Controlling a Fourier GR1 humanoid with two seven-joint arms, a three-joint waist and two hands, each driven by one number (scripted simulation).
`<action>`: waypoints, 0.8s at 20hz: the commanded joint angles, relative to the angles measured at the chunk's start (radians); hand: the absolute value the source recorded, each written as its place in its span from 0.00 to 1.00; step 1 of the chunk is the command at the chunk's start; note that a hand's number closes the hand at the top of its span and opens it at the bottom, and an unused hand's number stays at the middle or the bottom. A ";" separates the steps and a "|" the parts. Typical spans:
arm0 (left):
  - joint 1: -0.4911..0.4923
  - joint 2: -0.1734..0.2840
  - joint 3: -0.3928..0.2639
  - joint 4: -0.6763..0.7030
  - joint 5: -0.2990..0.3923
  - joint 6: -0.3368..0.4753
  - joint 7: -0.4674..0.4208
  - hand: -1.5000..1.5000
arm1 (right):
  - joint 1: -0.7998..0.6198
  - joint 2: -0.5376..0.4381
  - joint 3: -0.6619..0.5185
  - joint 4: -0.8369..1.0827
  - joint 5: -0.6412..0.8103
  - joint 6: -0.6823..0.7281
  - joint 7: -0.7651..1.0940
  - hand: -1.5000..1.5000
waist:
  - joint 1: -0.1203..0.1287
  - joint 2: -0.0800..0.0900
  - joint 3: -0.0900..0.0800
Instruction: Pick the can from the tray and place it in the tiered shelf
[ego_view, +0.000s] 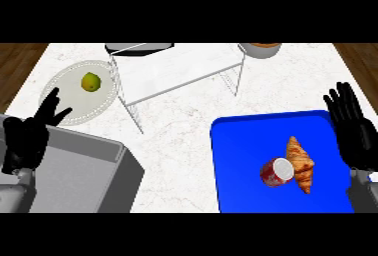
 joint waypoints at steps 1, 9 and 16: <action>0.003 0.018 0.032 -0.107 0.009 -0.002 0.027 0.50 | 0.024 -0.006 0.012 -0.064 -0.004 0.071 -0.001 1.00 | 0.012 0.038 -0.012; 0.056 -0.158 -0.015 -0.224 0.039 0.103 -0.028 0.50 | -0.063 0.050 0.119 -0.081 -0.022 0.075 0.193 0.00 | 0.018 0.039 -0.012; 0.013 -0.153 0.008 -0.215 0.025 0.111 0.004 0.50 | -0.056 -0.192 0.037 -0.206 -0.146 0.477 0.153 0.00 | -0.003 0.039 -0.013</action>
